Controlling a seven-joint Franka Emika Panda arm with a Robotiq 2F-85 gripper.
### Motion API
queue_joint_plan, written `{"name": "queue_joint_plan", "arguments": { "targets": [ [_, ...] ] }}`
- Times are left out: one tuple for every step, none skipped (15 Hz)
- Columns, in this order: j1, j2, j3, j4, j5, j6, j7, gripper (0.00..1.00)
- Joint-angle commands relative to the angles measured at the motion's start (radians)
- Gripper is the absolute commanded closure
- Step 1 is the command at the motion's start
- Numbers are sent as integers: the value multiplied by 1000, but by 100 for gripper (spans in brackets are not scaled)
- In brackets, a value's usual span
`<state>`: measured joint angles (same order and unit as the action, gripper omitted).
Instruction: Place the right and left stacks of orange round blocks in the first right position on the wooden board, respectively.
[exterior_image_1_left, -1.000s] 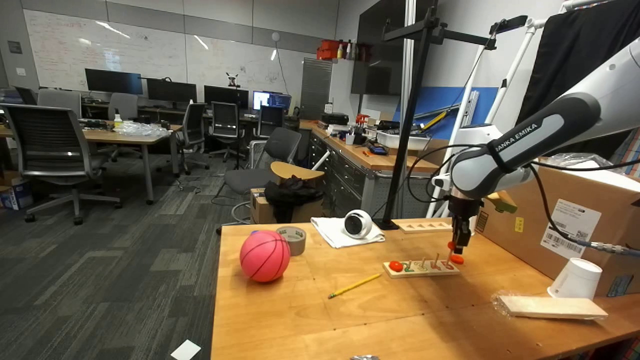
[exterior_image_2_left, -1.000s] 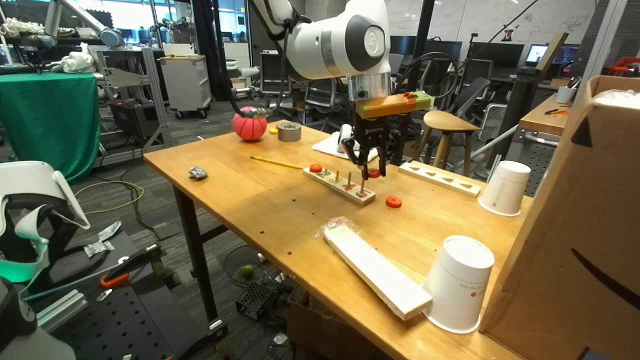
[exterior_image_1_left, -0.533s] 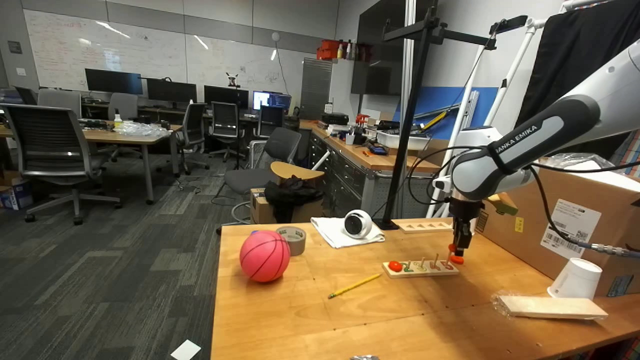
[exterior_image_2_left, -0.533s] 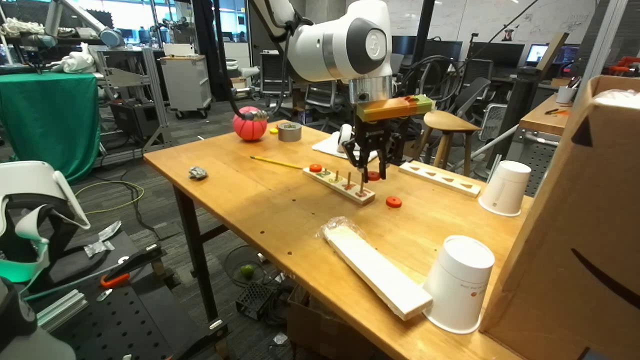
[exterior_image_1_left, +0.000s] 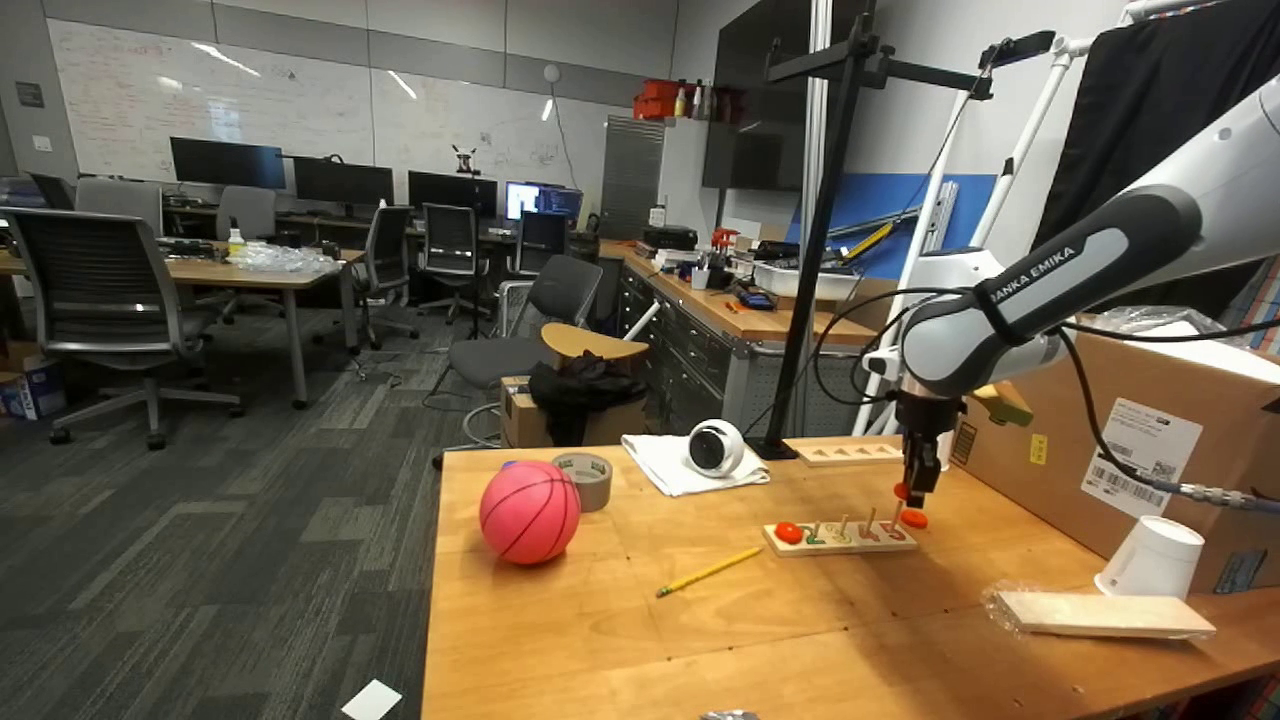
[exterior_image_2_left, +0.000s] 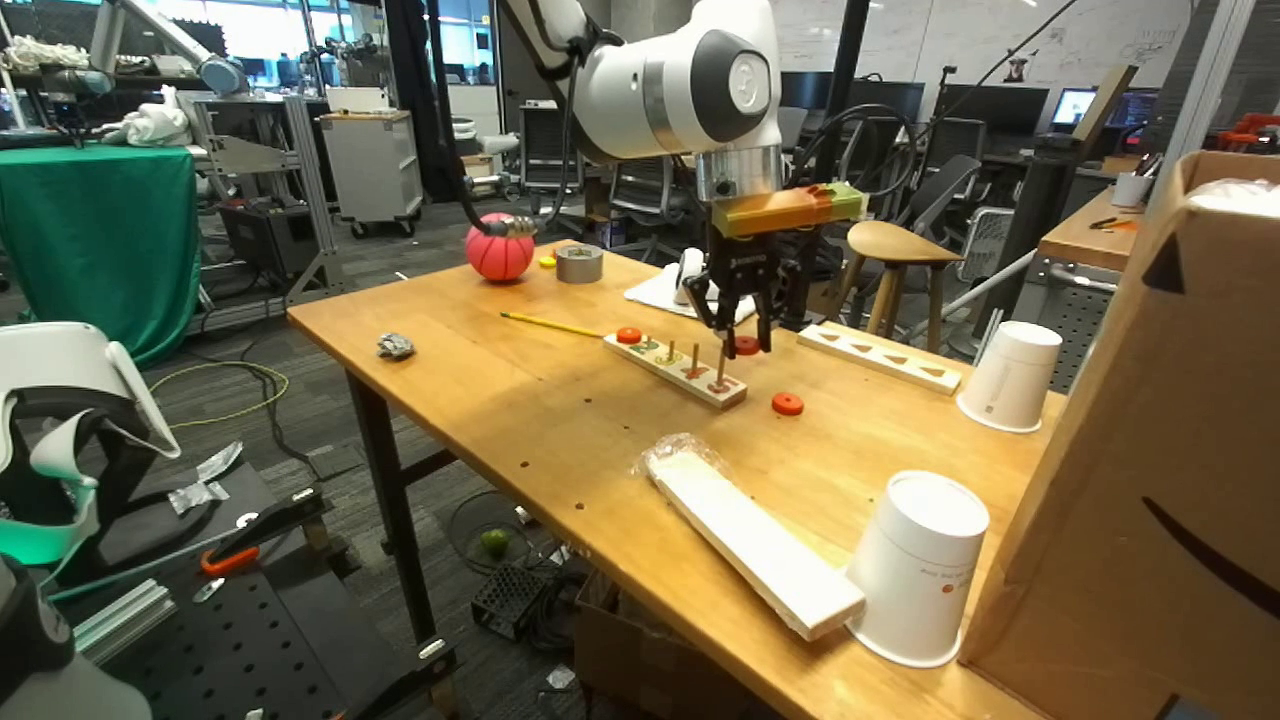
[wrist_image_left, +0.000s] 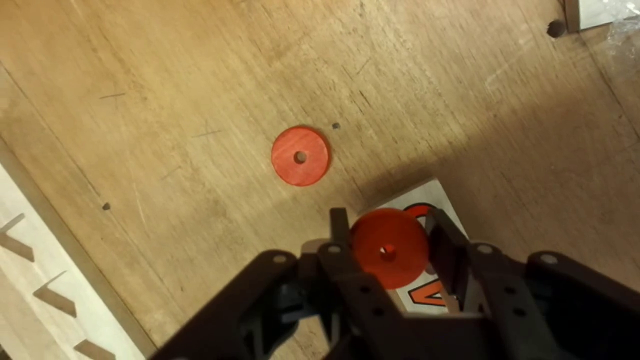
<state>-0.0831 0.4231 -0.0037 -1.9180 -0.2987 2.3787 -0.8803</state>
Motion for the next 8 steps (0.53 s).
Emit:
{"name": "queue_joint_plan", "arguments": {
  "targets": [
    [6, -22, -1, -7, -18, -10, 7, 83],
    [4, -24, 2, -11, -12, -9, 4, 83],
    [2, -24, 3, -14, -8, -9, 4, 83],
    [2, -24, 4, -16, -5, -10, 3, 83],
    [3, -28, 4, -20, -6, -9, 5, 83],
    [5, -32, 3, -24, -10, -6, 9, 83],
    [5, -38, 3, -28, -10, -6, 8, 83],
    [6, -43, 3, -31, -10, -5, 9, 83]
  ]
}}
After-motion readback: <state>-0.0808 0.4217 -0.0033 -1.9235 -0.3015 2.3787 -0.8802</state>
